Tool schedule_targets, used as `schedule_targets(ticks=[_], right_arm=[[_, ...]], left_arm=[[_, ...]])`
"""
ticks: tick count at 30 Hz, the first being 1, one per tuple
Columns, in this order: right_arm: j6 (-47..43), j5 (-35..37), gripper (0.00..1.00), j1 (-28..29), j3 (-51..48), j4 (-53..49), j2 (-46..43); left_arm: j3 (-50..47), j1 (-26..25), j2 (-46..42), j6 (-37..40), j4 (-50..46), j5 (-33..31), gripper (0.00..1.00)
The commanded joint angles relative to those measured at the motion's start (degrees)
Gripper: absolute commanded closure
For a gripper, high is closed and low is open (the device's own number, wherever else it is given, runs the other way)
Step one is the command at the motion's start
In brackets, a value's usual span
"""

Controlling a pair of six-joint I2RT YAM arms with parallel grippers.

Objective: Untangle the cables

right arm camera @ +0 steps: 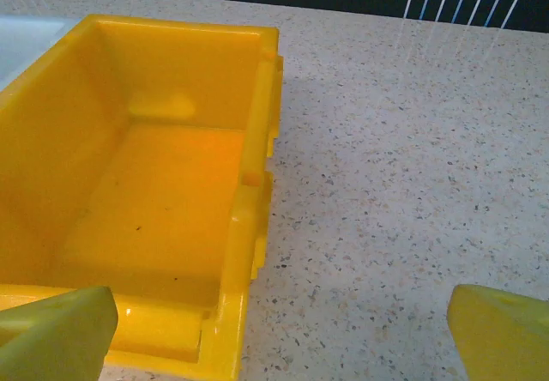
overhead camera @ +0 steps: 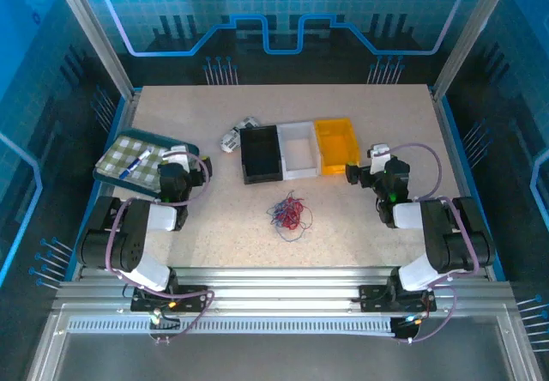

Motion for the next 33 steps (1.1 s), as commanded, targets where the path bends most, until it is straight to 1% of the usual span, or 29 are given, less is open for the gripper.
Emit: schedule_targets(ticks=[1, 3, 8, 11, 33], right_arm=[[-1.1, 1.6, 0.0, 0.5, 0.4, 1.2, 0.2], [-1.2, 1.8, 0.0, 0.6, 0.4, 1.6, 0.3], [-0.5, -0.6, 0.0, -0.5, 0.7, 1.1, 0.4], [-0.5, -0.7, 0.0, -0.6, 0.7, 1.1, 0.4], [-0.5, -0.7, 0.0, -0.6, 0.6, 1.1, 0.4]], left_arm=[[0.1, 0.3, 0.3, 1.1, 1.4, 1.3, 0.01], [0.1, 0.3, 0.3, 1.1, 1.4, 1.3, 0.01], [0.2, 0.3, 0.3, 1.1, 1.4, 1.3, 0.01], [0.7, 0.2, 0.3, 2.0, 0.4, 4.2, 0.01], [0.7, 0.3, 0.2, 2.0, 0.4, 4.2, 0.01]])
